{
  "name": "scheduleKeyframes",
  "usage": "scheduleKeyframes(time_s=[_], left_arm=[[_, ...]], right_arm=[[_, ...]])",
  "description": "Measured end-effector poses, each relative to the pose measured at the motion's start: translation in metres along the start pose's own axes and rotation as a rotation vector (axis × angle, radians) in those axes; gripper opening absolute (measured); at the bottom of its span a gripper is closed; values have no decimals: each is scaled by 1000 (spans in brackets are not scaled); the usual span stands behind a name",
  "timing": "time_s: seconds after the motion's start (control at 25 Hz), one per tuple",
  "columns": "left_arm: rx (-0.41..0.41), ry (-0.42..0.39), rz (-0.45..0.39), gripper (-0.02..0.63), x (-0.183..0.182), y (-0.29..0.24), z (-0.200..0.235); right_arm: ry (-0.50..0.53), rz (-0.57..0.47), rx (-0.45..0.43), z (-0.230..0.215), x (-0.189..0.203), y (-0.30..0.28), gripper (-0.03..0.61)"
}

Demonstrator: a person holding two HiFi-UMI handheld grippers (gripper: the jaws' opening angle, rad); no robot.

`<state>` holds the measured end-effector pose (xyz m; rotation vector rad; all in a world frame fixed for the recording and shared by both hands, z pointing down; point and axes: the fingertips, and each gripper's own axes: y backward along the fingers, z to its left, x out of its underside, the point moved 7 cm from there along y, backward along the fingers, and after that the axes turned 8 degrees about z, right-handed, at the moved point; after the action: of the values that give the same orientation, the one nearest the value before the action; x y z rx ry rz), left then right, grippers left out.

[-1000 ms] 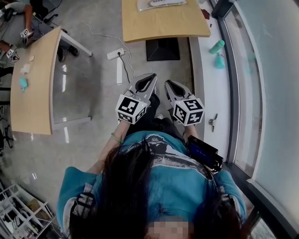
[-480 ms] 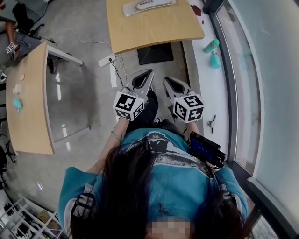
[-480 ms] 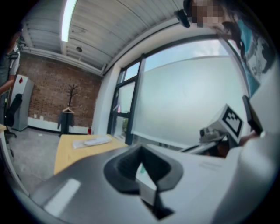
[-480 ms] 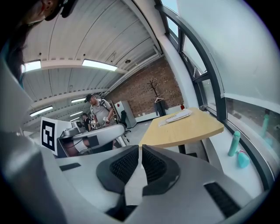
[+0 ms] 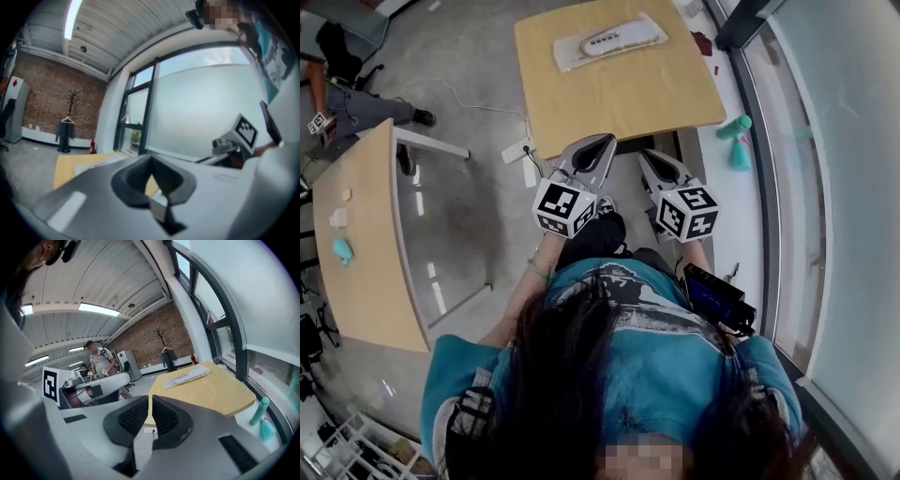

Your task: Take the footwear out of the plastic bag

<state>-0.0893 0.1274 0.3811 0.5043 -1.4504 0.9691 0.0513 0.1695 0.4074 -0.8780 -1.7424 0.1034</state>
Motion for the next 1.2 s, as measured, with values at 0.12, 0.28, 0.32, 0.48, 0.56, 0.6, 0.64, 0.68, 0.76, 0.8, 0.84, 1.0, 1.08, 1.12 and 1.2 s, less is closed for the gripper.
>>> scheduleKeyframes(time_s=[0.12, 0.28, 0.32, 0.48, 0.56, 0.6, 0.64, 0.68, 0.76, 0.8, 0.84, 1.0, 1.08, 1.12, 1.2], left_arm=[[18, 10, 0, 2, -3, -16, 23], [30, 48, 3, 2, 1, -29, 46], [30, 60, 3, 2, 2, -30, 52], [22, 99, 3, 2, 4, -29, 69], [13, 116, -1, 2, 5, -27, 73], [8, 124, -4, 2, 6, -26, 74], [1, 132, -7, 2, 7, -26, 76], [-7, 140, -9, 2, 9, -26, 78], [-22, 149, -13, 2, 8, -29, 82], [-28, 149, -15, 2, 7, -31, 85], [-34, 149, -19, 2, 5, -35, 89], [-66, 160, -33, 2, 1, -54, 113], [-75, 158, -25, 2, 1, -64, 122], [-79, 155, -17, 2, 1, -69, 126], [-90, 158, -6, 2, -2, -82, 134]], right_arm=[[-4, 11, 21, -10, -16, -22, 32], [-18, 36, 36, -18, -27, -42, 32], [-18, 42, 40, -19, -29, -46, 32], [-23, 59, 49, -15, -36, -55, 32], [-19, 71, 51, -14, -38, -56, 32], [-14, 76, 52, -14, -39, -57, 32], [-9, 81, 51, -15, -40, -58, 32], [-5, 85, 48, -17, -41, -60, 32], [-4, 87, 42, -21, -47, -67, 32], [-3, 85, 37, -22, -51, -71, 32], [0, 83, 33, -25, -56, -75, 32], [20, 80, 14, -43, -77, -102, 32], [20, 84, 7, -55, -85, -114, 32], [15, 85, 7, -62, -89, -119, 32], [-2, 83, 9, -78, -99, -127, 32]])
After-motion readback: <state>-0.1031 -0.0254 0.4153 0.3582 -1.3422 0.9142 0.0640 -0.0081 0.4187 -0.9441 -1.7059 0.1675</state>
